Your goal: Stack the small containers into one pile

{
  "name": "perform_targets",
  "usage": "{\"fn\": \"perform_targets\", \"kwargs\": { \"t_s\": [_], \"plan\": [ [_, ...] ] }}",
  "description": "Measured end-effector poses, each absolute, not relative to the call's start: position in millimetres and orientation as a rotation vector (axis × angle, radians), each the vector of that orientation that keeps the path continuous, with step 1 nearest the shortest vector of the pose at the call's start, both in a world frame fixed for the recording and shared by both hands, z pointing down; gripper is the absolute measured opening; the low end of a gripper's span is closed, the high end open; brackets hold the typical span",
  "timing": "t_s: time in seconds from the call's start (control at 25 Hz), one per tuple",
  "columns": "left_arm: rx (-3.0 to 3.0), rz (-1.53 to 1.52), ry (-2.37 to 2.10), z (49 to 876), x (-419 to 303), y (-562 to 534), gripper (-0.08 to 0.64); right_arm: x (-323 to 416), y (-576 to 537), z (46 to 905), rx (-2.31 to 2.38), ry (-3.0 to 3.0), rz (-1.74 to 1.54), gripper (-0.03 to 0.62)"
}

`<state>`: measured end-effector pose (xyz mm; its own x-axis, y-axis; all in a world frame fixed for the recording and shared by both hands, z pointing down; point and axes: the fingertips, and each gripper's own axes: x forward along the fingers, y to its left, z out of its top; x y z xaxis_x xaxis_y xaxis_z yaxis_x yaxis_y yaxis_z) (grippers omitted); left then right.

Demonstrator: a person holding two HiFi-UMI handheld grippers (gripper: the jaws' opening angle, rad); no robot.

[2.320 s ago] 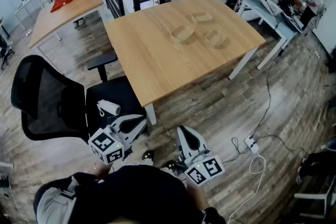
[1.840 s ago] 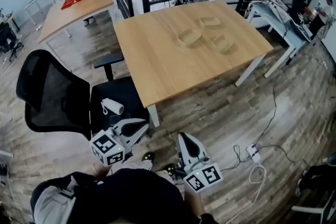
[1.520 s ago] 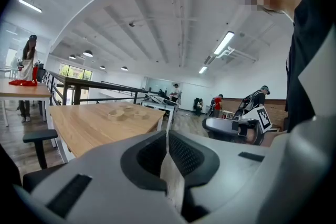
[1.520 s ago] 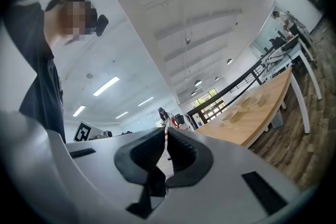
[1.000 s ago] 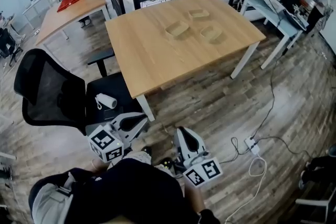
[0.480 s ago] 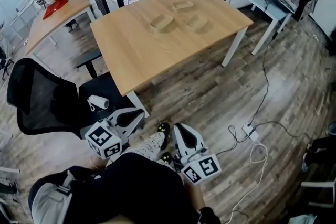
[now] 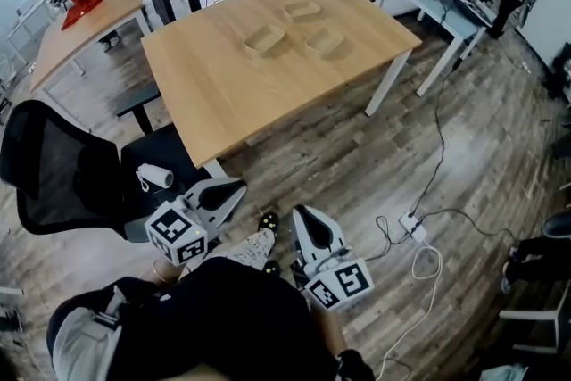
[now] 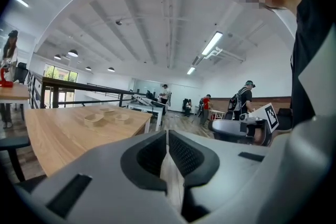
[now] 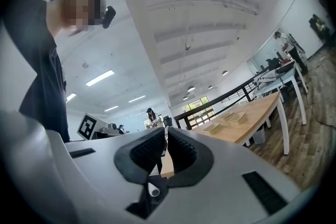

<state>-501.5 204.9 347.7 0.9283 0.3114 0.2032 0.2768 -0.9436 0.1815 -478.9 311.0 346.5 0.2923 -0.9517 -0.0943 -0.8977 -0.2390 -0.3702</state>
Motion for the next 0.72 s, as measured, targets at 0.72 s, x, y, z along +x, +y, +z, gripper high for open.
{"fn": "perform_targets", "kwargs": {
  "t_s": [0.72],
  "plan": [
    [2.956,0.314,0.416,344.8,-470.5,182.6,0.028,-447.5,285.1,349.2,-2.208,1.722,-0.236,0.029]
  ]
}}
